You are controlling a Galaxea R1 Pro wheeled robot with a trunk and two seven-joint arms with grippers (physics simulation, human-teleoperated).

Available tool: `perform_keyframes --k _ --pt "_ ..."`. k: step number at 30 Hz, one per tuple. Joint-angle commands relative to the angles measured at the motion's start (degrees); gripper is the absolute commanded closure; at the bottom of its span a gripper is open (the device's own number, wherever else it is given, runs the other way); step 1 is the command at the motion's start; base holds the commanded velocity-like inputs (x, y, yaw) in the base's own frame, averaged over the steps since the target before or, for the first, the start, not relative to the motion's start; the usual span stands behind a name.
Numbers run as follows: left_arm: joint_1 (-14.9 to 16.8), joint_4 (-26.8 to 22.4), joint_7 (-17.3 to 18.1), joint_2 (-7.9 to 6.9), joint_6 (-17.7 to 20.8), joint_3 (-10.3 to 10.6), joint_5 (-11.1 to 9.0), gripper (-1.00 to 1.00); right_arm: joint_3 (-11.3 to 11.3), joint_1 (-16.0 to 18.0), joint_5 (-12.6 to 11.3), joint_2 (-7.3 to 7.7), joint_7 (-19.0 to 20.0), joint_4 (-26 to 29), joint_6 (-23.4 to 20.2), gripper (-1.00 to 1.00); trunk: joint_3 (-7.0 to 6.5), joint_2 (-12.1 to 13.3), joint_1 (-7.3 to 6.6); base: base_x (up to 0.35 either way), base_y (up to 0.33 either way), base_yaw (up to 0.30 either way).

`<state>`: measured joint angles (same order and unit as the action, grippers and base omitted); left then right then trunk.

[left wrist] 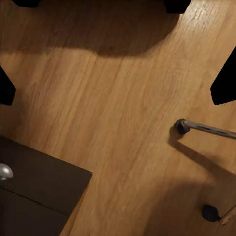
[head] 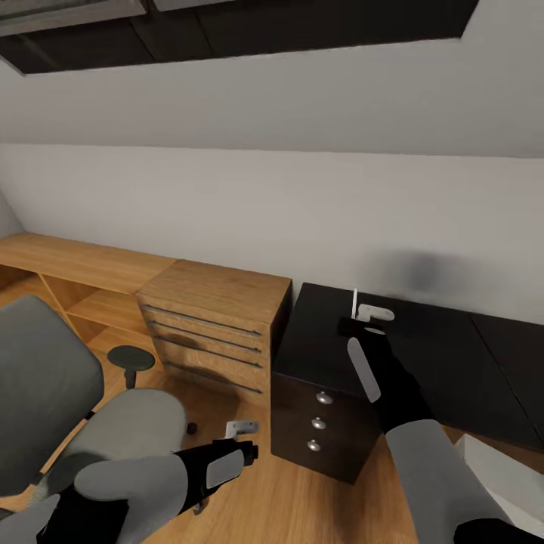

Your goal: In the bedroom, organize the workspace by keeping the computer under the desk, ensuring the monitor is on the desk, placing the keyboard on the desk next to the monitor, placing the mouse on the desk next to the keyboard, moving the folder from the swivel chair onto the desk next to the mouse, stacking the notebook on top of the folder with the pen on top of the notebook, and positioning the swivel chair next to the desk.

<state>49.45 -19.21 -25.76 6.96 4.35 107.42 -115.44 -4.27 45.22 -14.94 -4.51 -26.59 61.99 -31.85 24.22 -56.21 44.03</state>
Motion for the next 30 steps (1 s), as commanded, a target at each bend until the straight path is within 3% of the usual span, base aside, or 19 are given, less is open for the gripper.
perform_keyframes --k 1,22,30 --pt "-0.05 0.35 0.05 0.15 0.19 0.20 0.06 -1.00 -0.12 0.05 -0.70 0.02 -0.56 0.06 -0.06 1.00 -0.12 0.37 -0.22 0.000 0.000 -0.009" --pt "-0.59 2.07 1.24 0.34 0.16 0.16 -0.04 -1.00 0.12 -0.30 -0.62 0.23 -0.73 1.28 0.02 1.00 -3.89 8.79 -4.83 0.000 0.000 -0.012" --pt "-0.64 2.07 1.24 0.33 0.01 0.18 -0.04 -1.00 4.93 -0.30 -0.69 0.31 -0.59 0.97 0.24 1.00 -5.32 12.00 -6.59 0.000 0.000 -0.228"
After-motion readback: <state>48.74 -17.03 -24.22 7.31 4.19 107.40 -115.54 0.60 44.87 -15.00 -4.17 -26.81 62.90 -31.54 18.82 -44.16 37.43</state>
